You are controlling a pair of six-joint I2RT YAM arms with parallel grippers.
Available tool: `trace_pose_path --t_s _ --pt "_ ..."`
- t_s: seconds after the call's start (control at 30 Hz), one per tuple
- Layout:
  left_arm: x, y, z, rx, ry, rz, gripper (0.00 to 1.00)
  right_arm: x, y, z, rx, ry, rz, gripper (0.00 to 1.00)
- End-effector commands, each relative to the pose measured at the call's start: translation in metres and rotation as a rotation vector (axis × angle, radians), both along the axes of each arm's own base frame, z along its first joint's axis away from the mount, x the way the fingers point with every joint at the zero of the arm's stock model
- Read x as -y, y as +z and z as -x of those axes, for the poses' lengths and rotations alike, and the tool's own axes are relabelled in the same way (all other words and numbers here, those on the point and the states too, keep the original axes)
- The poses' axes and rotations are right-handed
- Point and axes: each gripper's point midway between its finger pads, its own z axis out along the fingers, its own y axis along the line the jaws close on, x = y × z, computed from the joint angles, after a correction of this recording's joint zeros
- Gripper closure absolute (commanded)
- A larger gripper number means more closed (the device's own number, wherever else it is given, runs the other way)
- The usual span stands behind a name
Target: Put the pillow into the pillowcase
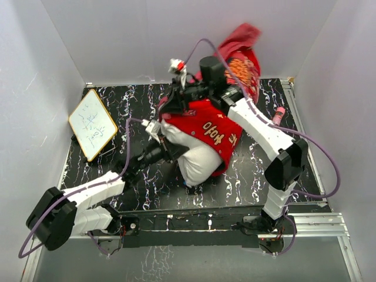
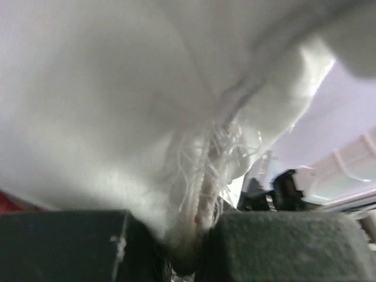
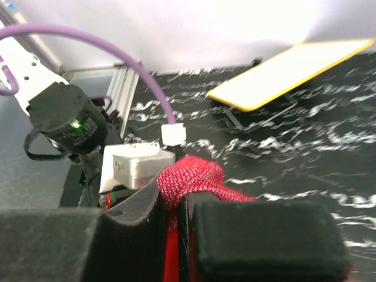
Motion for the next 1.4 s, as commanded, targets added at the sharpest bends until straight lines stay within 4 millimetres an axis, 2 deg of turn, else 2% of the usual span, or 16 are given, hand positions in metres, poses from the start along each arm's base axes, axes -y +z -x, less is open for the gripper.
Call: trace_pose_path --t_s 0.0,0.1,0.27,0.3,0.37,0.47,0.57,0.73,0.87,0.97,1.03,1.07,1.13,1.17,1.23,1.37 --pt "-0.026 0.041 0.009 -0.183 0.133 0.416 1.00 -0.029 -0.048 0.012 -0.055 0.023 0.061 0.91" --pt "-0.053 0.007 -0.005 -0.292 0.313 0.471 1.00 -0.024 -0.067 0.023 -0.019 0.044 0.137 0.72" --pt "-0.084 -0.046 -0.013 -0.461 0.508 0.515 1.00 0.014 -0.016 0.055 0.214 0.037 0.098 0.19" --pt "-0.090 -0.054 -0.012 -0.485 0.535 0.531 1.00 0.026 -0.015 0.057 0.242 0.012 0.101 0.12" --pt "-0.100 -0.064 -0.010 -0.516 0.576 0.569 1.00 0.057 -0.009 0.054 0.288 -0.074 0.091 0.03" --pt "-0.107 -0.072 -0.009 -0.537 0.612 0.577 1.00 0.099 -0.038 0.041 0.273 -0.219 0.143 0.01" --pt "-0.109 -0.067 -0.010 -0.526 0.621 0.572 1.00 0.127 -0.100 0.032 0.235 -0.375 0.262 0.01" --pt "-0.103 -0.053 -0.012 -0.496 0.595 0.528 0.97 0.152 -0.164 0.031 0.172 -0.529 0.343 0.02" --pt "-0.097 -0.044 -0.010 -0.476 0.554 0.518 0.96 0.171 -0.188 0.014 0.173 -0.666 0.414 0.03" --pt "-0.094 -0.041 -0.009 -0.473 0.537 0.523 0.95 0.170 -0.201 0.011 0.152 -0.669 0.431 0.05" --pt "-0.092 -0.036 -0.010 -0.462 0.521 0.525 0.95 0.169 -0.206 0.007 0.139 -0.676 0.439 0.17" --pt "-0.090 -0.033 -0.010 -0.451 0.512 0.526 0.95 0.168 -0.206 0.005 0.137 -0.678 0.441 0.34" --pt "-0.088 -0.023 -0.013 -0.414 0.500 0.525 0.93 0.161 -0.192 0.005 0.139 -0.648 0.420 0.76" --pt "-0.087 -0.017 -0.016 -0.391 0.504 0.520 0.92 0.153 -0.178 0.011 0.149 -0.591 0.387 0.90" --pt "-0.088 -0.006 -0.029 -0.345 0.534 0.492 0.92 0.130 -0.138 0.036 0.191 -0.386 0.293 0.92" --pt "-0.081 0.025 -0.065 -0.247 0.558 0.453 0.96 0.085 -0.021 0.081 0.283 -0.022 0.042 0.92"
